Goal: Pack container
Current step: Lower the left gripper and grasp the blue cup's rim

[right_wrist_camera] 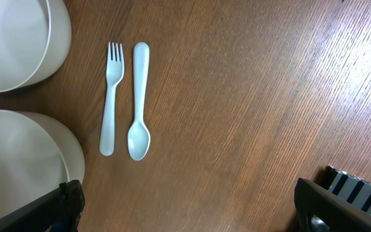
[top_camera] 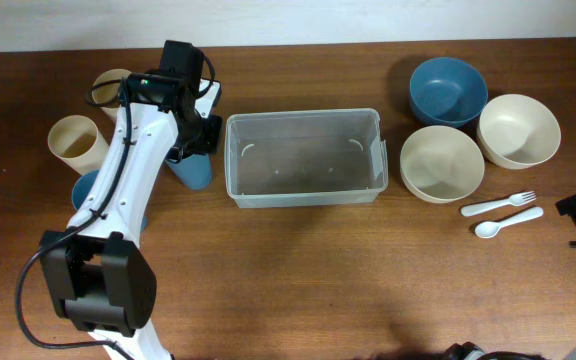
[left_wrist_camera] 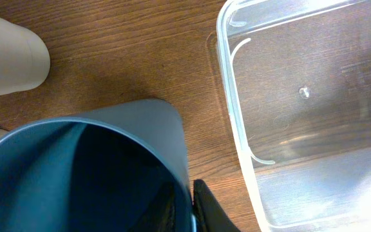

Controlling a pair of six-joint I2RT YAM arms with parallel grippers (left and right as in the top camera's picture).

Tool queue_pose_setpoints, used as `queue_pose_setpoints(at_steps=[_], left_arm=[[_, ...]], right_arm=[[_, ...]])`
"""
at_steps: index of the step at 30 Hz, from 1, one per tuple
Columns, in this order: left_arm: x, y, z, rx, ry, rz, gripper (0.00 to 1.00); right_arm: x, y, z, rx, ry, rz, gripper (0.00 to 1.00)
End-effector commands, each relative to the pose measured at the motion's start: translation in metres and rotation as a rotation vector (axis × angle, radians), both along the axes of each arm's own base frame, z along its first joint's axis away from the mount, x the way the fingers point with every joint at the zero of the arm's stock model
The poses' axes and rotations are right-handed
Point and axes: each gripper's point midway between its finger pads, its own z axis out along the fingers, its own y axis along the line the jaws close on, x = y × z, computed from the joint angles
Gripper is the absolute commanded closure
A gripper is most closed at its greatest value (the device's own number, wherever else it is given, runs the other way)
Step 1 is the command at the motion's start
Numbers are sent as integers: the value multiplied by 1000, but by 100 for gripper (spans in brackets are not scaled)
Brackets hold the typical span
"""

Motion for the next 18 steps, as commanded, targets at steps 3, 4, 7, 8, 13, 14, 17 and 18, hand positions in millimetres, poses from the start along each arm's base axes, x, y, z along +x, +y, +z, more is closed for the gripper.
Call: queue_pose_setpoints(at_steps=[3,4,7,8,13,14,17,18], left_arm=[[6,1,6,4,-24,3,89],[6,1,7,3,-27,3,89],[9,0,12,0,-40,3,89],[9,0,14,0,-43,3,89],[14,-1,26,-5,-71,4,89],[15,-1,29,-6,-75,4,89],[15,-1,37,-7,-82,4,90],[15,-1,39,-7,-84,4,91]], right_arm=[[-2,-3,-1,-5,7,-18,1],[-2,-3,-1,-5,7,-18,1],[-2,-3,-1,-5,8,-18,1],[-2,-3,-1,-5,7,-18,1],[-2,-3,-1,-5,7,-18,1],[-2,-3,-1,-5,8,-18,1],[-2,-3,-1,-5,8,-18,1],[-2,-3,-1,-5,7,-18,1]])
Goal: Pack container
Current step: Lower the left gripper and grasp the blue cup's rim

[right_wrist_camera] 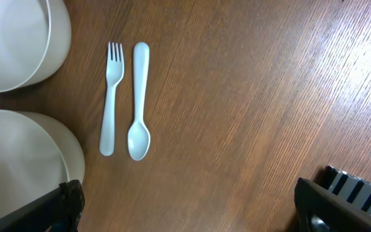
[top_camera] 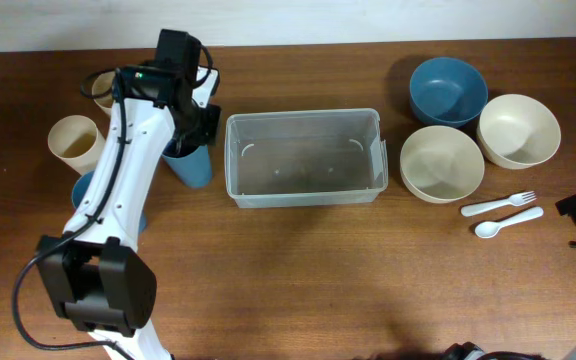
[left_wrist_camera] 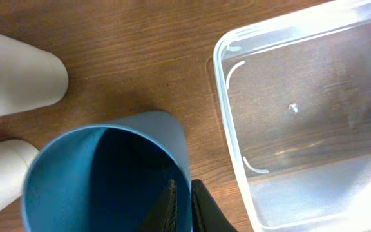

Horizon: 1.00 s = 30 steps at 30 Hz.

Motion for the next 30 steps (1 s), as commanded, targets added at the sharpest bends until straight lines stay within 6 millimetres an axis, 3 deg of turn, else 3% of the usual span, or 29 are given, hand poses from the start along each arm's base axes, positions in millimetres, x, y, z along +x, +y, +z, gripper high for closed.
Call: queue_pose_setpoints(at_steps=[1,6,11,20,30], left_arm=[[4,1,15,3,-28,3,91],[1,2,14,5,-14,3,87],[0,2,14,5,-9,3,69],[-7,3,6,13,33,3,69],[-9,3,-27,24,130,9,69]], right_arm=[[-2,-3,-1,-5,8,-18,1],[-2,-3,-1,-5,8,-18,1],[-2,-3,-1,-5,8,-18,1],[-2,-3,-1,-5,8,-18,2],[-2,-3,-1,-5,8,-18,1]])
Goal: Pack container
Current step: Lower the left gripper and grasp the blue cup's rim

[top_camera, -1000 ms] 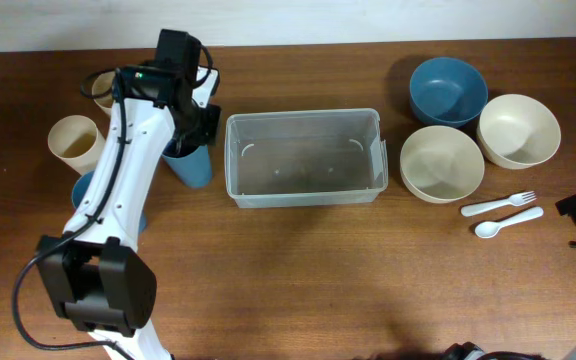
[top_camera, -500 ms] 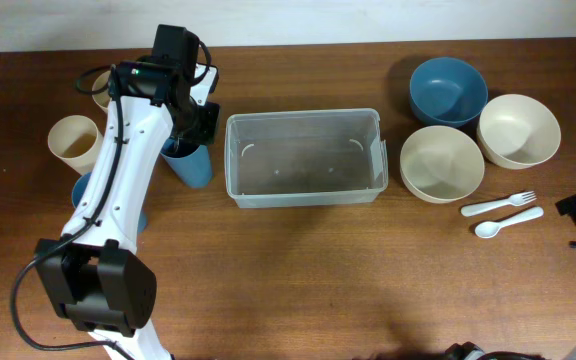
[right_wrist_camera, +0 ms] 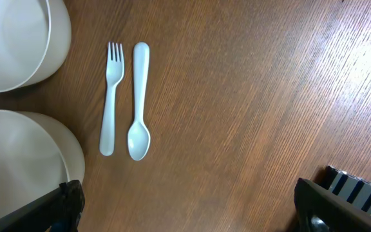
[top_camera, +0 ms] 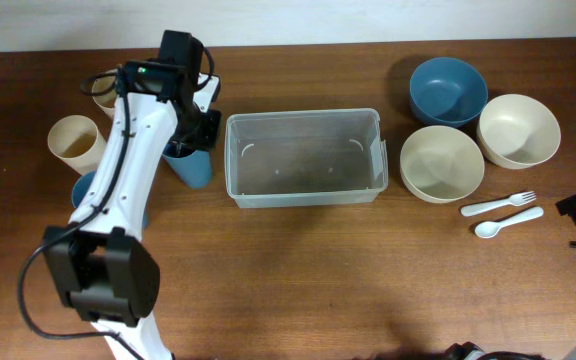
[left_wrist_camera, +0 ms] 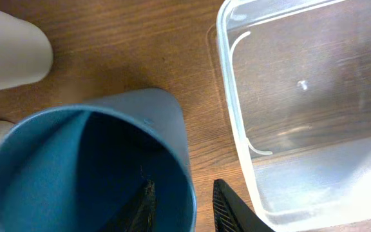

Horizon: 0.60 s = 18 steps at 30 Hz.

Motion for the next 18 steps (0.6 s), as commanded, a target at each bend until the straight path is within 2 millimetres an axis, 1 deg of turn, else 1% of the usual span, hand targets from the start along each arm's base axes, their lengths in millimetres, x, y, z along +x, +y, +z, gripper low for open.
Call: queue_pose_setpoints(at_steps=[1,4,7,15,18], left_arm=[[2,1,-12,7,28,9,69],[3,1,-11,7,25,9,69],[3,1,-12,7,26,9,78],[1,1,-14,8,36,9,78],[-3,2,-20,12,54,9,82]], right_arm=[[-2,-3,-1,-5,8,-18,1],[-2,-3,-1,-5,8,-18,1],[-2,-3,-1,-5,8,-18,2],[-2,-3,-1,-5,8,-18,1],[-2,-3,-1,-5,8,-18,1]])
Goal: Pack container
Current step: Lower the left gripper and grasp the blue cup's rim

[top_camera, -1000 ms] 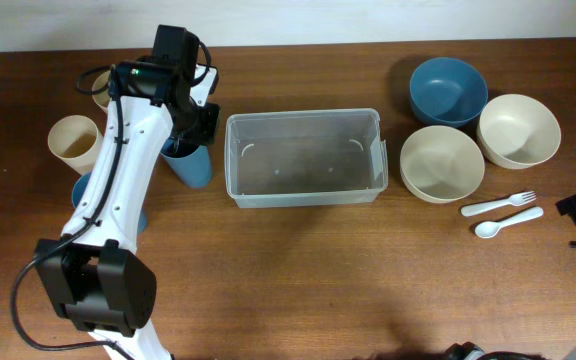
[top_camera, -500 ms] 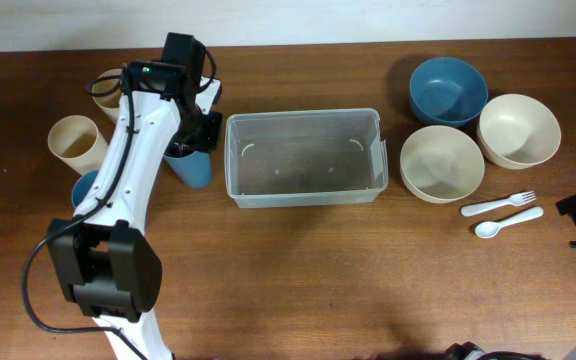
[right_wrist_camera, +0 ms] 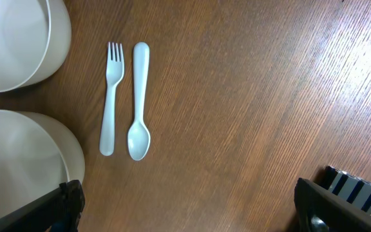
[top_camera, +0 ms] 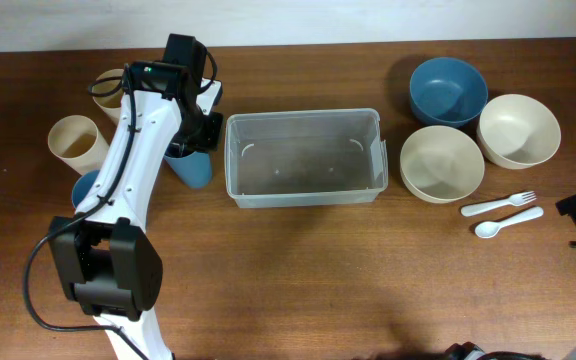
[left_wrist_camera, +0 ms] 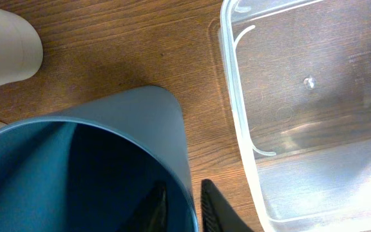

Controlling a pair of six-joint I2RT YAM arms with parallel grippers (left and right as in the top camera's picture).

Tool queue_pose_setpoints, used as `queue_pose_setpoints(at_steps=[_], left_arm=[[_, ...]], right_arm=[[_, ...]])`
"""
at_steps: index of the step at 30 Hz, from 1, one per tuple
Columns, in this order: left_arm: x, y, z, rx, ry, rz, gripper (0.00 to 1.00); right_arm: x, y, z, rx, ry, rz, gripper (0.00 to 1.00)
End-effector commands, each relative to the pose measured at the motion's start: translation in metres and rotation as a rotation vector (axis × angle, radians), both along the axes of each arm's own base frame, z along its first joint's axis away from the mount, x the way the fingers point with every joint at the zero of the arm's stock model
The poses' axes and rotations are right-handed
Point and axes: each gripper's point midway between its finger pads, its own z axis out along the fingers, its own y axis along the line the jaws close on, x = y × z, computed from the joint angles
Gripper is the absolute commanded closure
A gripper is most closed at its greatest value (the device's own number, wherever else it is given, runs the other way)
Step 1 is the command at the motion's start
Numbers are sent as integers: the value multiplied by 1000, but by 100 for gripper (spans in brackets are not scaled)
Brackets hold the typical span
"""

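Note:
The clear plastic container [top_camera: 303, 116] stands at mid-table, nothing in it; its left rim [left_wrist_camera: 236, 109] shows in the left wrist view. Just to its left stands a blue cup [top_camera: 192, 170], upright. My left gripper [top_camera: 190, 138] is low over that cup [left_wrist_camera: 108, 148]. One of its fingers is inside the rim and the other outside, shut on the wall [left_wrist_camera: 182, 203]. My right gripper [right_wrist_camera: 189, 209] hangs open above bare wood at the far right, next to the white fork [right_wrist_camera: 111, 96] and spoon [right_wrist_camera: 139, 103].
Two beige cups [top_camera: 78, 141] [top_camera: 111, 86] and a second blue cup [top_camera: 88, 186] stand left of my left arm. Right of the container are a blue bowl [top_camera: 448, 88] and two beige bowls [top_camera: 441, 163] [top_camera: 519, 128], with the fork [top_camera: 496, 204] and spoon [top_camera: 508, 221] in front of them.
My left gripper has dropped lower on the blue cup, and its fingers, apart before, have come together on the rim. The cup stands where it did. The right arm has not moved.
My left gripper was shut on the blue cup's rim beside the container. Then it sat higher, fingers still pinched at the rim, and the cup stayed on the table. After that it was open astride the rim. Now it is lower and shut again.

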Motion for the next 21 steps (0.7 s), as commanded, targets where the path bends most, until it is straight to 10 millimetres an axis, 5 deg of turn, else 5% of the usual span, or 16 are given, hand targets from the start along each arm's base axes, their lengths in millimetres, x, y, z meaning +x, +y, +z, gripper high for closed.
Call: queue_pose_setpoints(at_steps=[1,13,17,21], left_arm=[[-5,2,-10,8,31,8,82],[-8,3,-21,12,54,8,81],[-8,3,-21,12,54,8,98],[-8,3,-21,12,54,8,98]], right_arm=[[-2,-3,-1,-5,8,-18,1],[-2,-3,-1,-5,8,-18,1],[-2,-3,-1,-5,8,-18,1],[-2,-3,-1,-5,8,-18,1]])
